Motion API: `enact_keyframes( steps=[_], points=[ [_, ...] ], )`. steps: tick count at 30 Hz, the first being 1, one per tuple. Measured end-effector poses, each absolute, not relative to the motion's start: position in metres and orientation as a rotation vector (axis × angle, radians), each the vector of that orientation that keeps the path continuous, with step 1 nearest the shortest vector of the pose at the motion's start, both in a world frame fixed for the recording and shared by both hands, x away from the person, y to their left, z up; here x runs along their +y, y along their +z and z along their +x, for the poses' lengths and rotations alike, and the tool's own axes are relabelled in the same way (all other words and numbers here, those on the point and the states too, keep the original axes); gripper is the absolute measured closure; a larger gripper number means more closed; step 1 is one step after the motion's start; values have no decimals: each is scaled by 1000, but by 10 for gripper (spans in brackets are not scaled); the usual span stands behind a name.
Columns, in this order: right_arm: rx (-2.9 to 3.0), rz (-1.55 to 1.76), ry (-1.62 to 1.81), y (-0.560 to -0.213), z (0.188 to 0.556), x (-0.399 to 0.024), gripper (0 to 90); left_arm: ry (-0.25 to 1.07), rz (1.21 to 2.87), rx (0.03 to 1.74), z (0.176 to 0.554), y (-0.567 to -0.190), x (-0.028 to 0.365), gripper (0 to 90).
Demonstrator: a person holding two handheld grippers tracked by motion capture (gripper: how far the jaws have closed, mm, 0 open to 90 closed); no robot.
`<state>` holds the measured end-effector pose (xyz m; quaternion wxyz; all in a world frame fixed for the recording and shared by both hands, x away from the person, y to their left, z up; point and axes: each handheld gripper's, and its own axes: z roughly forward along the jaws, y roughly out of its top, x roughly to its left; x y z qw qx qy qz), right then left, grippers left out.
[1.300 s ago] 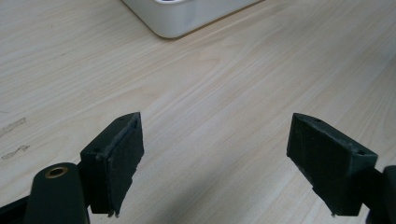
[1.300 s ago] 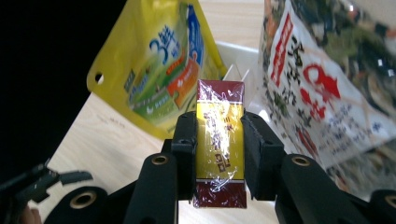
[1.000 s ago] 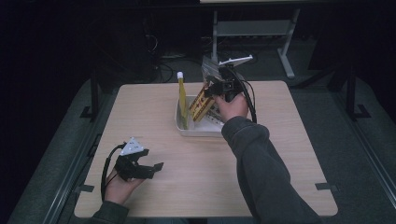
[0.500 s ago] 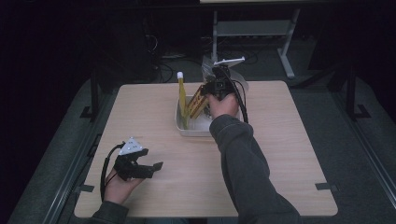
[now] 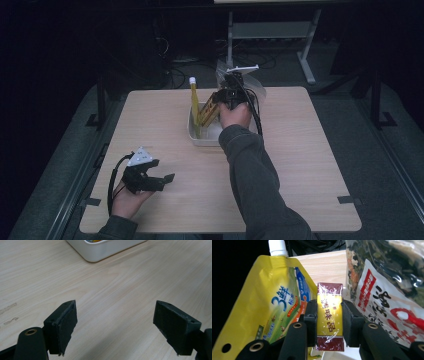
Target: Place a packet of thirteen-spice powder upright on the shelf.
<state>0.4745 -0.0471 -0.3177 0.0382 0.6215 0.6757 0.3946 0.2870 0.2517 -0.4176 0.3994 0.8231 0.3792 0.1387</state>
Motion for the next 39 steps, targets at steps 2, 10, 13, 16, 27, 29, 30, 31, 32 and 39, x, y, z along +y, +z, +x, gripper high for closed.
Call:
enact_keyframes(
  steps=[2, 10, 13, 16, 27, 29, 30, 31, 32, 39],
  points=[
    [2070, 1902, 1214, -320, 474, -47, 674, 348, 2083, 962, 287, -418, 252, 188],
    [2093, 1901, 1213, -324, 468, -46, 661, 344, 2084, 961, 286, -418, 251, 191],
    [2096, 1896, 1215, -325, 466, -47, 655, 345, 2080, 960, 286, -417, 251, 191],
    [2099, 1900, 1229, -326, 462, -48, 645, 344, 2079, 959, 286, -417, 251, 192],
    [2109, 1899, 1263, -328, 453, -52, 601, 349, 2078, 961, 285, -417, 251, 193],
    [2112, 1891, 1267, -328, 452, -51, 599, 348, 2080, 960, 285, -417, 250, 194],
    [2114, 1888, 1273, -328, 452, -50, 598, 347, 2080, 960, 285, -417, 250, 193],
    [2116, 1889, 1277, -328, 452, -50, 597, 347, 2080, 960, 285, -417, 250, 194],
    [2116, 1888, 1282, -328, 452, -49, 597, 347, 2080, 960, 285, -417, 250, 193],
    [2123, 1882, 1291, -327, 453, -46, 592, 349, 2081, 959, 285, -417, 251, 194]
  ],
)
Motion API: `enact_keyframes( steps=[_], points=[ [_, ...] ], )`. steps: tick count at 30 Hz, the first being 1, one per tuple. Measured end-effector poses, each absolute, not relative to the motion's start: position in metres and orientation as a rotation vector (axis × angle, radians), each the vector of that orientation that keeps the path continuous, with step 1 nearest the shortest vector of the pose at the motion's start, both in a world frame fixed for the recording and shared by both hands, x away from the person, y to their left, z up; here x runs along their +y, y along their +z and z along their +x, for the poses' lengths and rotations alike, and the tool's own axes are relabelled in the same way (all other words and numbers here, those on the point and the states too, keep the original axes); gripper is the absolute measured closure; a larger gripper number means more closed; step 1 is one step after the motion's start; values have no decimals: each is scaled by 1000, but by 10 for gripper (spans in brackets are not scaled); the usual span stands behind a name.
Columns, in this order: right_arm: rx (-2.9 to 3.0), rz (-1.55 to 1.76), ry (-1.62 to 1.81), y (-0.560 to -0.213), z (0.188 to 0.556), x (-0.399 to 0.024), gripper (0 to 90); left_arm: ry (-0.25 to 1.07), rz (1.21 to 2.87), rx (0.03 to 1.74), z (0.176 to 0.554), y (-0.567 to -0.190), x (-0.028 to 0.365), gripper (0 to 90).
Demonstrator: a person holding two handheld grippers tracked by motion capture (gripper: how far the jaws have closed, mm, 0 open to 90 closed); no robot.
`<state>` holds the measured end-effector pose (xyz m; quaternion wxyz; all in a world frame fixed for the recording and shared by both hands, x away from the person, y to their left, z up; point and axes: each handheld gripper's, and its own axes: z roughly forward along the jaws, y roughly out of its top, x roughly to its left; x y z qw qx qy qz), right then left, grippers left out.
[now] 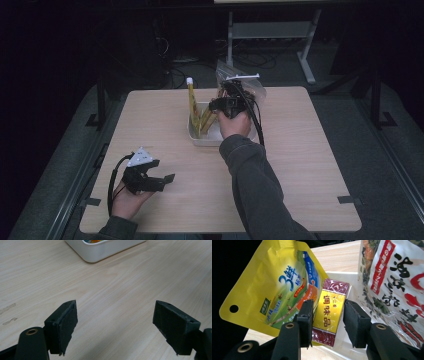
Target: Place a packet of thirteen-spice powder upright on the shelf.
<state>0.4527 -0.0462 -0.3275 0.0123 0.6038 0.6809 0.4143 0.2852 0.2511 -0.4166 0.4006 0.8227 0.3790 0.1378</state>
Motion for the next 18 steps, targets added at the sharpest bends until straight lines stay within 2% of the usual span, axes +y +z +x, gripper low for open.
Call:
enact_keyframes(
  steps=[18],
  points=[
    [2130, 1887, 1325, -329, 455, -46, 588, 347, 2083, 957, 285, -417, 251, 193]
  ],
)
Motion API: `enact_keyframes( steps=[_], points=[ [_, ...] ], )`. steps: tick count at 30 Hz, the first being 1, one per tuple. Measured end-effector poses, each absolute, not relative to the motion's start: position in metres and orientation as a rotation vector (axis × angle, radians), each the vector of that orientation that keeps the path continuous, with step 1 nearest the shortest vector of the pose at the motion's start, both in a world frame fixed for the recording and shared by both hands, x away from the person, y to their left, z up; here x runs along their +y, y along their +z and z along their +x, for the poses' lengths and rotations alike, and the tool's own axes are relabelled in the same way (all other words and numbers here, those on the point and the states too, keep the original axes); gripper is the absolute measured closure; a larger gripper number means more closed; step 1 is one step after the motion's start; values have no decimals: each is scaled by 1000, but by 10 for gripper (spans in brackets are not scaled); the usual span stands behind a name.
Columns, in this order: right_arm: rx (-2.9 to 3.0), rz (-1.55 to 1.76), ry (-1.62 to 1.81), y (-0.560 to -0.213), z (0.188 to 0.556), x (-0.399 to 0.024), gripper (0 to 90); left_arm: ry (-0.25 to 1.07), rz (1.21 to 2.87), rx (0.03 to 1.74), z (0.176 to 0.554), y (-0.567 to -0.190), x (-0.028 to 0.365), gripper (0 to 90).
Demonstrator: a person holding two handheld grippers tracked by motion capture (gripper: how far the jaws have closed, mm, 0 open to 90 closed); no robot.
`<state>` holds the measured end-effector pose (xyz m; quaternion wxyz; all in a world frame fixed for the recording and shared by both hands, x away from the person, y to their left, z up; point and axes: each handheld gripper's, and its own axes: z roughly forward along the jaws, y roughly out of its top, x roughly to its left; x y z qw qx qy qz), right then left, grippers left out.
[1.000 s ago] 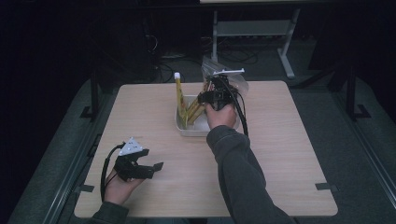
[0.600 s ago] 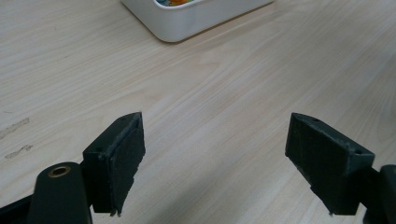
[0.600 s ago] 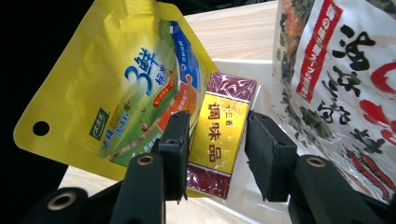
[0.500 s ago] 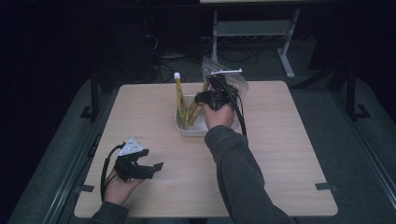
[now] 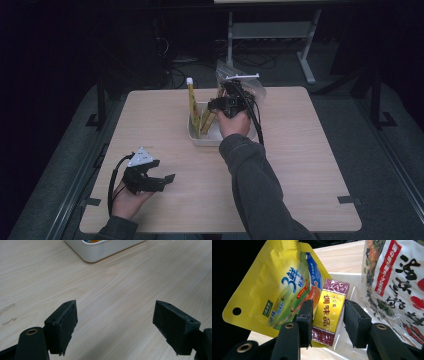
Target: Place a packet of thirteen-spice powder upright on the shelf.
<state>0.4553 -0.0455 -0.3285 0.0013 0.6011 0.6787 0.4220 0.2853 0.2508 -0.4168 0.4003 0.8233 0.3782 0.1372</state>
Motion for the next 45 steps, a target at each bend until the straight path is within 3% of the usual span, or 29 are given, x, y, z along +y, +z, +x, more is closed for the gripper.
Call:
enact_keyframes(
  steps=[11, 31, 45],
  points=[
    [2136, 1874, 1397, -329, 456, -45, 589, 348, 2081, 958, 285, -417, 251, 194],
    [2221, 1835, 1520, -334, 448, -62, 464, 344, 2085, 971, 284, -419, 254, 194],
    [2249, 1821, 1599, -339, 437, -77, 436, 347, 2086, 975, 284, -419, 256, 194]
  ],
)
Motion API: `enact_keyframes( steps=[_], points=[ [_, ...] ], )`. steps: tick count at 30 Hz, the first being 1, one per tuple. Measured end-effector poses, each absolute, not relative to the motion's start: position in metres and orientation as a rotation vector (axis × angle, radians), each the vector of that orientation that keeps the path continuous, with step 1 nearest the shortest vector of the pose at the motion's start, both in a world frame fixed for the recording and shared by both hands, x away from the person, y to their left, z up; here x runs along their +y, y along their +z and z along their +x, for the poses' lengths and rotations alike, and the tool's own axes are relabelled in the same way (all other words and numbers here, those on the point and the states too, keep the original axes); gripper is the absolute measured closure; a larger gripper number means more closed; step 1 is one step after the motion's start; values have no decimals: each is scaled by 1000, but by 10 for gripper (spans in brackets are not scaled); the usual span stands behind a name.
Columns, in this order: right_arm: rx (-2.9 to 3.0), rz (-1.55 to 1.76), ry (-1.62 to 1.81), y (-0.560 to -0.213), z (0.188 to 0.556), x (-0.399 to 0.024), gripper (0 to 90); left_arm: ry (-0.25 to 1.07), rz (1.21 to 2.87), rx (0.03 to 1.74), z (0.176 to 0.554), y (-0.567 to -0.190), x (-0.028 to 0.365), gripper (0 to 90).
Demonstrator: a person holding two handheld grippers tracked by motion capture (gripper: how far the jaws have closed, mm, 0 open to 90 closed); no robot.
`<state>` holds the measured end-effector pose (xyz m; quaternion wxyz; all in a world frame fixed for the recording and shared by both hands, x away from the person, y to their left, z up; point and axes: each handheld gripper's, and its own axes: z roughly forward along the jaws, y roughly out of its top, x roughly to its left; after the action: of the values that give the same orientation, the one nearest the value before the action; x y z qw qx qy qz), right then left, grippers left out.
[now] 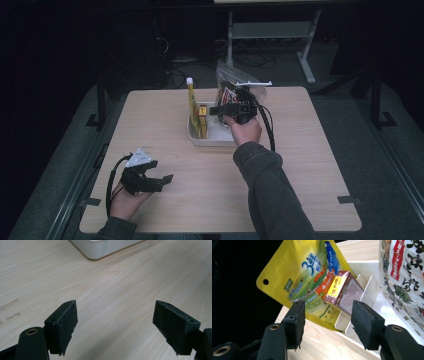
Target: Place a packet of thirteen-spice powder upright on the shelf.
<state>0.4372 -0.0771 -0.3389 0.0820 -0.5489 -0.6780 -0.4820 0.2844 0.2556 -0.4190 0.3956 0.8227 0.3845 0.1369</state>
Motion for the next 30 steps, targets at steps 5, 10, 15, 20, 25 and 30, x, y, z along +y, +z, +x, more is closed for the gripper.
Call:
enact_keyframes(
  steps=[5, 10, 15, 20, 25, 30],
  points=[
    [-2018, -1617, -1452, -339, 434, -84, 430, 345, 2093, 971, 284, -420, 254, 194],
    [-2020, -1596, -1426, -344, 430, -89, 421, 338, 2091, 973, 285, -420, 254, 194],
    [-2009, -1575, -1422, -350, 426, -97, 420, 335, 2092, 976, 285, -421, 254, 193],
    [-1994, -1557, -1425, -355, 419, -105, 416, 334, 2091, 978, 285, -421, 254, 193],
    [-1989, -1552, -1423, -358, 412, -113, 416, 327, 2094, 977, 285, -422, 254, 193],
    [-1977, -1550, -1425, -365, 404, -124, 416, 325, 2094, 979, 285, -423, 254, 192]
  ],
)
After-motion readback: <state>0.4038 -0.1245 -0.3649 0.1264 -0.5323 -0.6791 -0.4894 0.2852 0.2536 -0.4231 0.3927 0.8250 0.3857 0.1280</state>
